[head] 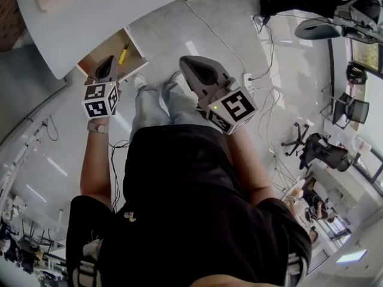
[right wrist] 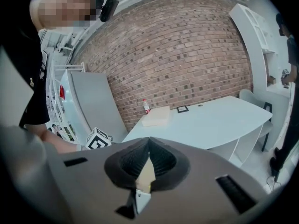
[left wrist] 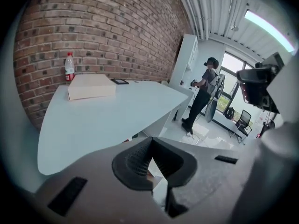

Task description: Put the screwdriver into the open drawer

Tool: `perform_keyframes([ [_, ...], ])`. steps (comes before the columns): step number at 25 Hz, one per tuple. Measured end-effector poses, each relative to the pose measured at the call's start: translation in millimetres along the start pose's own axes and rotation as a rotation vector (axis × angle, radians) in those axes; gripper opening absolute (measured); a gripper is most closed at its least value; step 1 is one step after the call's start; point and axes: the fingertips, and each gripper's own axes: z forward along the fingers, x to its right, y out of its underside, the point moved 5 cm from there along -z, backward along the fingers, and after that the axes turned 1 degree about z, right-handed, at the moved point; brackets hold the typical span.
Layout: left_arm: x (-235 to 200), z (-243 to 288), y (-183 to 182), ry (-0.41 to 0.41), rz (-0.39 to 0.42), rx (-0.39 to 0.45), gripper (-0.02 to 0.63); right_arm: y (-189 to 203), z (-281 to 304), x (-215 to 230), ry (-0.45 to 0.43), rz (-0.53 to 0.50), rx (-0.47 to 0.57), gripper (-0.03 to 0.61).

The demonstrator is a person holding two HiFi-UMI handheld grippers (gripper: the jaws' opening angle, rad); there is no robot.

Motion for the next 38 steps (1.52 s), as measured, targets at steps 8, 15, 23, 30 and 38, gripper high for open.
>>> perform_keyframes([
  [8, 31.2, -76.0, -64.6, 0.035, 0.005, 0.186, 0.003, -45.7, -12.7, -16.9, -0.077, -0.069, 0.063, 0.011],
  [15, 78.1, -142.0, -142.2, 0.052, 0.097, 0.322, 0.003, -104.7, -31.5, -32.6, -0.168, -0.116, 0.147, 0.011],
  [23, 99.6, -189.3, -181.3, -0.017, 0.122, 0.441, 0.003, -135.4, -42.6, -34.9, -0.230, -0.151, 0.209, 0.011],
  [30, 107.4, -213.8, -195.6, -0.066, 0.114, 0.511, 0.003, -149.6, -46.3, -46.5, -0.299, -0.191, 0.225, 0.011],
  [38, 119.5, -231.8, -202.2, -0.089, 0.108, 0.563, 0.003, -159.7, -51.0, -57.8, -0.357, -0.226, 0.251, 0.011],
])
